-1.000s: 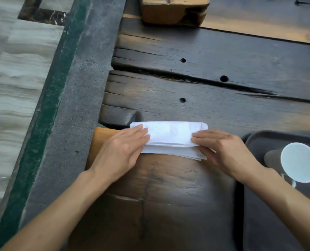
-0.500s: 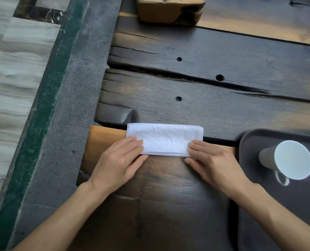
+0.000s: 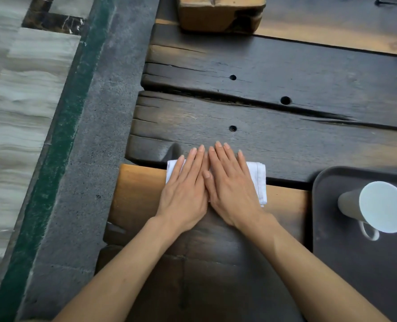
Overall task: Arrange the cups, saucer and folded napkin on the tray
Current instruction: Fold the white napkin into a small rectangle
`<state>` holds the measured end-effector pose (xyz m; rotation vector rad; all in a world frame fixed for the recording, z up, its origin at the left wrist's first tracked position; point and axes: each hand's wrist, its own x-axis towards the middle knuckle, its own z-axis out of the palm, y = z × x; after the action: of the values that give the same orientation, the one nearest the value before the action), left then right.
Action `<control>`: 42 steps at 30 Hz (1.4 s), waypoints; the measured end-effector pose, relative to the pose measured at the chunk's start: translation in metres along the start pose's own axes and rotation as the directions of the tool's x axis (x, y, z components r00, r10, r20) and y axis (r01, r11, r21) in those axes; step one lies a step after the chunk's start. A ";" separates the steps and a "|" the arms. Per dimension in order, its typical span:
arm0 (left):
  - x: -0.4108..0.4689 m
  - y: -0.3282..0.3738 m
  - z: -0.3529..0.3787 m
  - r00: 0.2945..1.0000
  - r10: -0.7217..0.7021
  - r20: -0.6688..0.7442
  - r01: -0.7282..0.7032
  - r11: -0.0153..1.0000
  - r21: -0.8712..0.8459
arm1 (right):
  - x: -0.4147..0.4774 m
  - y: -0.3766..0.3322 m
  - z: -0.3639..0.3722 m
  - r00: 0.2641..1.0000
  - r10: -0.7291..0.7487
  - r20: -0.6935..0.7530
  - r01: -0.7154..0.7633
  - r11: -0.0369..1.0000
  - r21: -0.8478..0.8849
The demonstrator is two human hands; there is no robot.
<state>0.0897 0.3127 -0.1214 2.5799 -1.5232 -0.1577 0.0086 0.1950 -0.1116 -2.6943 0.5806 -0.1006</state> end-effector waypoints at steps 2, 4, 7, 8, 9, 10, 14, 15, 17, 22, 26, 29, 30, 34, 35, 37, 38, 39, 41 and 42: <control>-0.001 -0.006 0.001 0.999 -0.007 0.036 0.005 0.999 0.046 | -0.001 0.005 0.004 0.996 0.039 0.077 -0.032 0.995 -0.093; -0.001 -0.010 0.000 0.998 -0.019 0.065 0.014 0.997 0.072 | -0.005 0.011 0.004 0.992 0.055 0.113 -0.035 0.985 -0.166; 0.000 -0.016 -0.001 0.992 -0.086 0.096 0.080 0.995 0.068 | -0.011 0.021 -0.002 0.988 0.093 0.127 -0.059 0.966 -0.251; 0.000 -0.019 -0.001 0.986 -0.125 0.111 0.119 0.991 0.055 | -0.013 0.024 -0.003 0.986 0.116 0.122 -0.078 0.957 -0.281; 0.000 -0.020 0.000 0.980 -0.156 0.125 0.150 0.987 0.049 | -0.014 0.027 -0.004 0.983 0.135 0.121 -0.092 0.948 -0.304; 0.001 -0.021 0.000 0.976 -0.170 0.134 0.165 0.985 0.051 | -0.016 0.030 -0.005 0.982 0.144 0.124 -0.099 0.944 -0.315; 0.000 -0.021 0.001 0.975 -0.167 0.145 0.163 0.986 0.037 | -0.017 0.034 -0.004 0.981 0.151 0.122 -0.110 0.950 -0.291; 0.001 -0.021 0.000 0.974 -0.169 0.149 0.167 0.986 0.029 | -0.017 0.035 -0.004 0.981 0.150 0.120 -0.111 0.952 -0.286; 0.001 -0.022 0.000 0.978 -0.163 0.131 0.164 0.986 0.004 | -0.017 0.034 -0.003 0.983 0.145 0.112 -0.110 0.955 -0.275; -0.005 -0.035 -0.023 0.824 -0.561 -0.072 0.442 0.718 -0.537 | -0.017 0.034 -0.003 0.986 0.143 0.089 -0.115 0.957 -0.268; 0.006 -0.054 -0.052 0.576 -0.771 0.272 0.695 0.286 -0.660 | -0.016 0.034 -0.003 0.987 0.136 0.090 -0.107 0.957 -0.269; 0.016 -0.055 -0.057 0.563 -0.722 0.402 0.778 0.298 -0.554 | -0.016 0.035 -0.003 0.985 0.142 0.098 -0.110 0.956 -0.272; 0.018 -0.056 -0.058 0.552 -0.724 0.414 0.783 0.280 -0.555 | -0.016 0.034 -0.003 0.985 0.142 0.099 -0.111 0.956 -0.272; 0.023 -0.058 -0.057 0.499 -0.754 0.428 0.815 0.238 -0.529 | -0.016 0.034 -0.002 0.987 0.132 0.087 -0.106 0.961 -0.255; 0.024 -0.058 -0.057 0.481 -0.762 0.434 0.829 0.234 -0.508 | -0.016 0.034 -0.002 0.988 0.129 0.087 -0.103 0.962 -0.253; 0.025 -0.056 -0.058 0.442 -0.769 0.462 0.849 0.194 -0.491 | -0.017 0.035 -0.002 0.988 0.123 0.088 -0.098 0.963 -0.250; 0.027 -0.055 -0.059 0.425 -0.764 0.485 0.854 0.160 -0.496 | -0.017 0.035 -0.002 0.989 0.119 0.087 -0.094 0.964 -0.248; 0.029 -0.054 -0.060 0.408 -0.753 0.516 0.859 0.126 -0.496 | -0.017 0.036 -0.002 0.990 0.116 0.086 -0.092 0.965 -0.246; 0.034 -0.051 -0.063 0.379 -0.733 0.564 0.872 0.081 -0.482 | -0.017 0.036 -0.002 0.990 0.115 0.087 -0.090 0.964 -0.249; 0.036 -0.051 -0.063 0.373 -0.728 0.575 0.875 0.069 -0.479 | -0.017 0.036 -0.002 0.990 0.114 0.088 -0.089 0.964 -0.250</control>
<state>0.1612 0.3098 -0.0687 2.2845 0.3183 -0.9425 -0.0211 0.1712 -0.1234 -2.8785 0.7416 0.1458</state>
